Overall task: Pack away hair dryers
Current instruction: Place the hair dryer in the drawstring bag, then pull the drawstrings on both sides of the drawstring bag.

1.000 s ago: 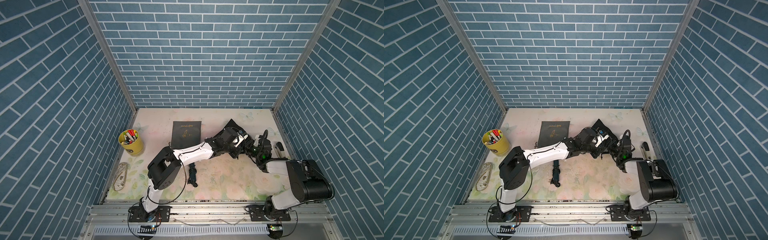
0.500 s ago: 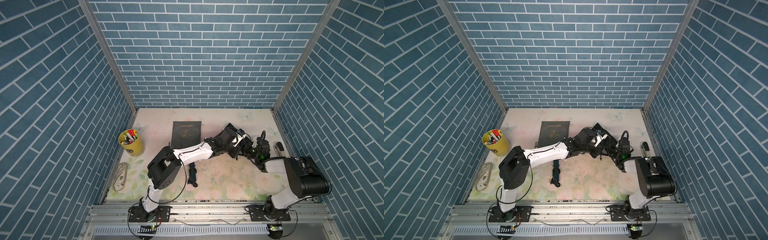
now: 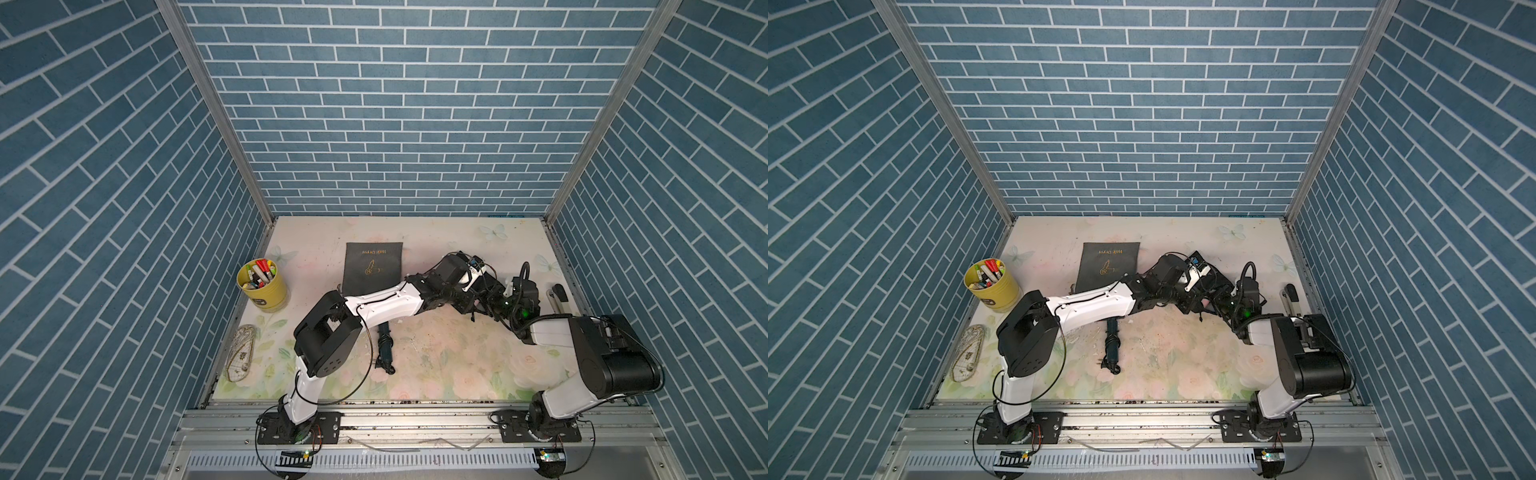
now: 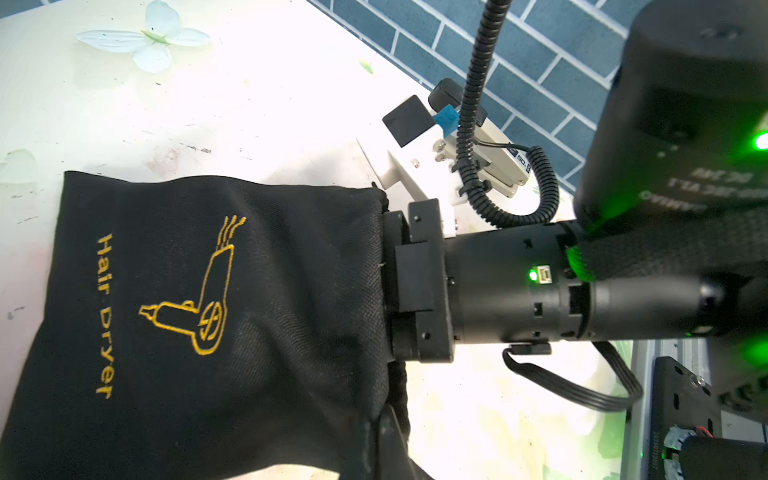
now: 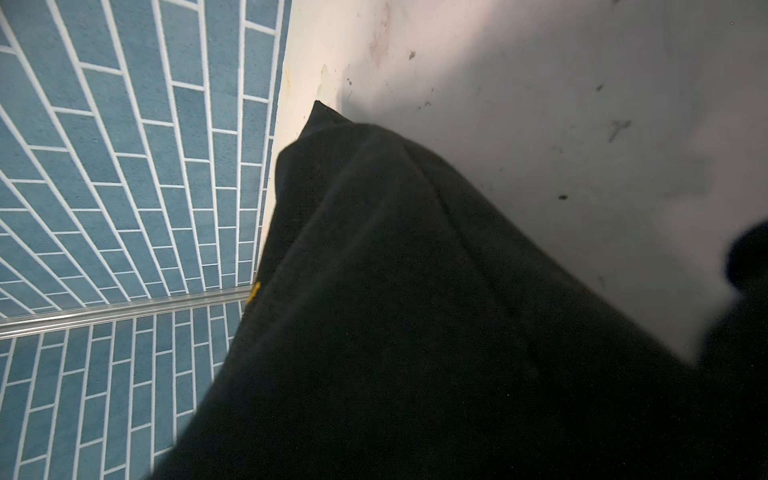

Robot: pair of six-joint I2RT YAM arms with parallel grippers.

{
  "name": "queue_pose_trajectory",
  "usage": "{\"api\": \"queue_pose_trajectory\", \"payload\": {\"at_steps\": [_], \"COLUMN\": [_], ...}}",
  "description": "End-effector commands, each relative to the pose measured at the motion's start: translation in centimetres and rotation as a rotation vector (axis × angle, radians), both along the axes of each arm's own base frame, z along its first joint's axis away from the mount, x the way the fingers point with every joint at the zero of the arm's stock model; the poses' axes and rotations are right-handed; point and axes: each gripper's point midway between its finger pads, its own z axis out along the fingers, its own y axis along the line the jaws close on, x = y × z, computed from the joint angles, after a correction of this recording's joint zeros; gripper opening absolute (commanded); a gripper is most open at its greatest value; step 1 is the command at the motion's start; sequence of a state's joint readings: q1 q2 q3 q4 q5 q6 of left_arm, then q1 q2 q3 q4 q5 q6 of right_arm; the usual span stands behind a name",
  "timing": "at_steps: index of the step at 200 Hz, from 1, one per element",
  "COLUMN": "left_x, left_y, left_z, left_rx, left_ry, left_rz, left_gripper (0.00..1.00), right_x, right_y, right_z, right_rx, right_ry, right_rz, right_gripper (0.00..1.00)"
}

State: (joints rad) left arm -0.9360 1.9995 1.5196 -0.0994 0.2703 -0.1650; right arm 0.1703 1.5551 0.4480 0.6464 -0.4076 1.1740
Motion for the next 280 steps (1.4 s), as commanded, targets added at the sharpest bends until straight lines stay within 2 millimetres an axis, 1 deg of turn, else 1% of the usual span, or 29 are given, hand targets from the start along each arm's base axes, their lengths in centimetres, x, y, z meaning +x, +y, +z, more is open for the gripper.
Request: {"api": "queue_pose_trajectory", "payload": {"at_steps": [1, 54, 73, 77, 81, 116, 146, 168, 180, 194, 211, 222, 234, 246, 266, 280], "left_x": [1.1, 2.1, 2.5, 2.5, 2.6, 2.9, 3.0, 3.1, 3.1, 3.1, 3.1, 3.0, 2.9, 2.8, 2.6, 2.4], "left_y": [0.7, 1.7, 2.1, 2.1, 2.2, 2.5, 2.9, 3.1, 3.2, 3.4, 3.5, 3.5, 3.4, 3.3, 3.3, 3.3], "left_z": [0.2, -0.1, -0.1, 0.0, 0.0, 0.4, 0.4, 0.2, 0.1, 0.3, 0.5, 0.6, 0.8, 1.0, 1.0, 1.1], "left_rx": [0.002, 0.036, 0.04, 0.04, 0.043, 0.055, 0.067, 0.073, 0.079, 0.076, 0.069, 0.063, 0.052, 0.044, 0.039, 0.035], "left_ry": [-0.011, -0.008, -0.01, -0.011, -0.013, -0.04, -0.046, -0.046, -0.048, -0.054, -0.058, -0.06, -0.059, -0.057, -0.052, -0.05], "left_rz": [0.031, 0.068, 0.082, 0.084, 0.088, 0.097, 0.101, 0.106, 0.112, 0.115, 0.115, 0.113, 0.111, 0.105, 0.098, 0.094], "left_gripper": [0.0, 0.0, 0.0, 0.0, 0.0, 0.0, 0.0, 0.0, 0.0, 0.0, 0.0, 0.0, 0.0, 0.0, 0.0, 0.0], "right_x": [0.4, -0.7, -1.1, -1.2, -1.4, -2.6, -3.6, -5.0, -5.8, -6.5, -7.0, -7.3, -7.5, -7.5, -7.0, -6.3], "right_y": [0.6, 0.6, 0.8, 0.8, 0.8, 0.9, 1.0, 1.0, 0.6, -0.5, -3.0, -4.8, -6.5, -7.7, -9.2, -9.8], "right_z": [1.9, 2.3, 2.4, 2.5, 2.4, 2.6, 4.5, 6.0, 7.0, 8.2, 9.4, 9.7, 9.4, 8.7, 7.2, 6.5], "right_rx": [0.018, 0.02, 0.02, 0.02, 0.02, 0.033, 0.037, 0.039, 0.038, 0.034, 0.045, 0.065, 0.089, 0.125, 0.207, 0.237], "right_ry": [-0.031, 0.013, 0.022, 0.023, 0.028, 0.033, 0.005, -0.001, -0.014, -0.035, -0.067, -0.069, -0.055, -0.037, -0.014, -0.012], "right_rz": [0.017, 0.033, 0.048, 0.05, 0.054, 0.071, 0.094, 0.11, 0.106, 0.069, -0.015, -0.072, -0.129, -0.167, -0.22, -0.232], "right_gripper": [0.38, 0.5, 0.57, 0.61, 0.62, 0.64, 0.65, 0.65, 0.65, 0.65, 0.65, 0.65, 0.65, 0.65, 0.64, 0.64]}}
